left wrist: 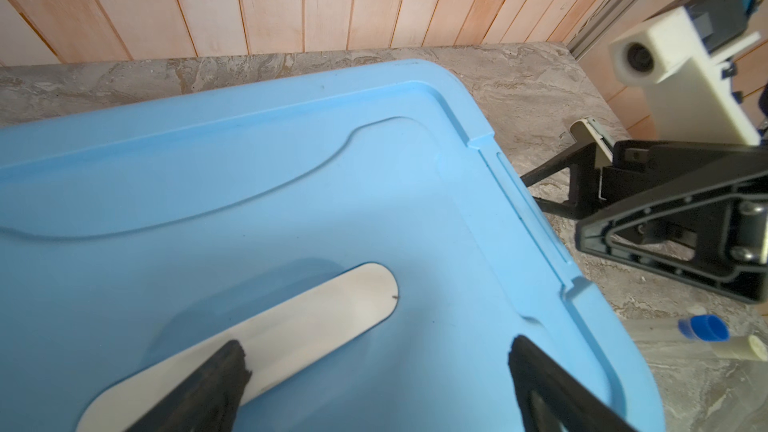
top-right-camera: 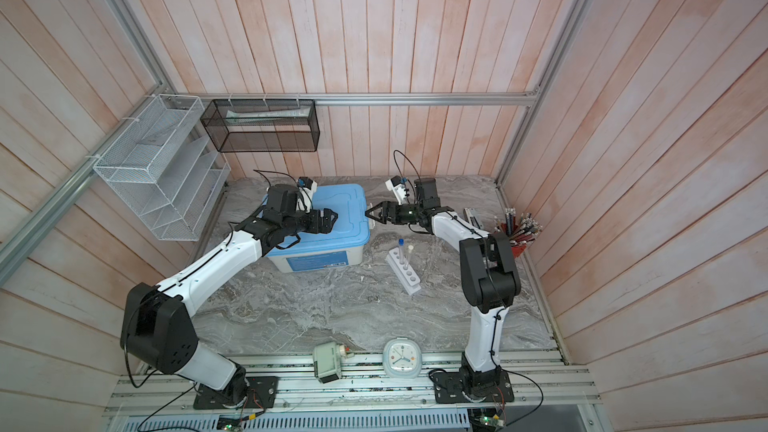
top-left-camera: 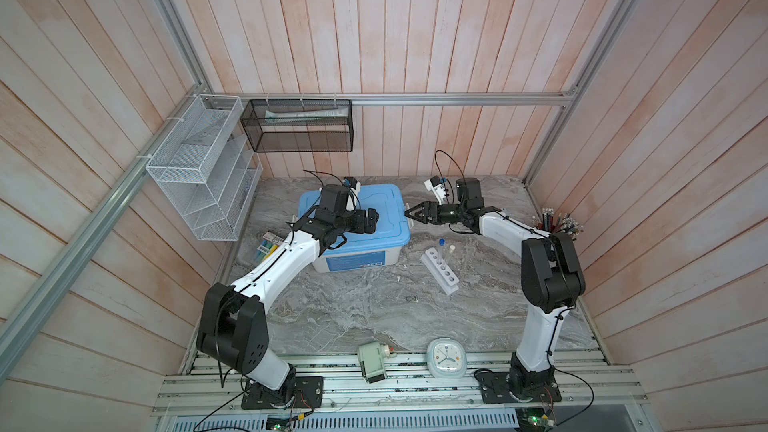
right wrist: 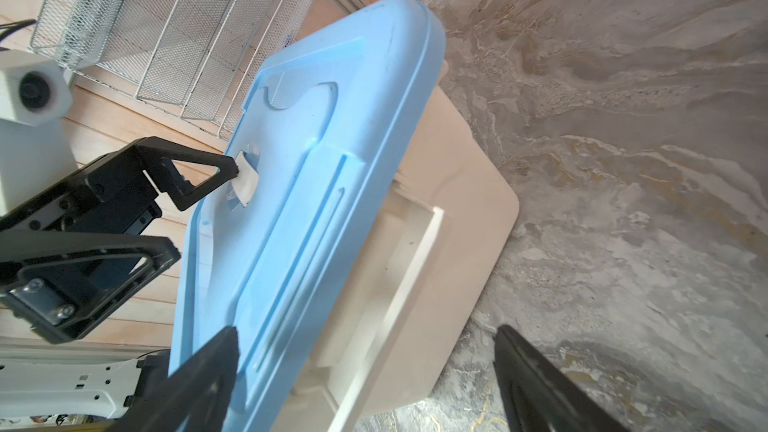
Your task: Organize the chemistry lab equipment
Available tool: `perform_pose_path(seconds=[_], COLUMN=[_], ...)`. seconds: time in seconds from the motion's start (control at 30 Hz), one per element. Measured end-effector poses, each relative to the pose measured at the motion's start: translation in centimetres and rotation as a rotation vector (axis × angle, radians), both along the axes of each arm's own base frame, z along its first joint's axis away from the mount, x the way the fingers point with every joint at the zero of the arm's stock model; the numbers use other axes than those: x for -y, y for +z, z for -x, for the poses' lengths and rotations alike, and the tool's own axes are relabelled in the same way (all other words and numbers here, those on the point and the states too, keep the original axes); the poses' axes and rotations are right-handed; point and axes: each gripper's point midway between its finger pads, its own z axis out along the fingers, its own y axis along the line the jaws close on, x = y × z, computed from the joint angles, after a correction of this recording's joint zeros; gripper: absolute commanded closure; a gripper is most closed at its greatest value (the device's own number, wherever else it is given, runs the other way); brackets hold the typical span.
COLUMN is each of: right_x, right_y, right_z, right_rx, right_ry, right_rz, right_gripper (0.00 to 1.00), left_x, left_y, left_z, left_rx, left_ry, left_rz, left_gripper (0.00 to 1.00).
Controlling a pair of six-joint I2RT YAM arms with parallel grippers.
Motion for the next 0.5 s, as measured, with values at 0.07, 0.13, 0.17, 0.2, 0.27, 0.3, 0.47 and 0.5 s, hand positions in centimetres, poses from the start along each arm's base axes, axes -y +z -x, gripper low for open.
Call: perform_pose_path(seconds=[0.07,0.13,0.17,0.2,0.27,0.3,0.47,0.5], right_x=[-0.1,-0.3,-0.3,-0.4,-0.4,-0.5,-0.6,-0.6], right_y=[0.2,0.1,0.0,-0.1,-0.5,-0.6,-0.9,-0.8], right_z=[0.0,0.0,-0.1,-0.1,-0.2,-0.2,-0.2,-0.2], right_rx=[0.005,0.006,0.004,0.003,-0.005,-0.008,-0.014,-0.014], right_ry=[0.010,0.019,0.021,0.024,0.028,0.030,0.038,0.040], right_rz=[-0.009,-0.019,-0.022,-0.025,-0.028,-0.030,-0.039,-0.041], right_gripper=[0.04,0.04,0.04,0.04,0.04,0.04,0.04,0.04], left_x=[0.0,0.0,0.0,0.0,0.0,0.0,0.0,0.0], left_y=[0.0,0.0,0.0,0.0,0.0,0.0,-0.1,-0.1], left_z=[0.0,0.0,0.0,0.0,0.0,0.0,0.0,0.0], left_rx=[0.000,0.001,0.001,0.002,0.002,0.003,0.002,0.002], left_ry=[0.001,0.003,0.003,0.004,0.006,0.006,0.006,0.006], left_rz=[-0.002,-0.003,-0.004,-0.005,-0.007,-0.008,-0.008,-0.009], left_gripper=[0.00,0.00,0.00,0.00,0.00,0.00,0.00,0.00])
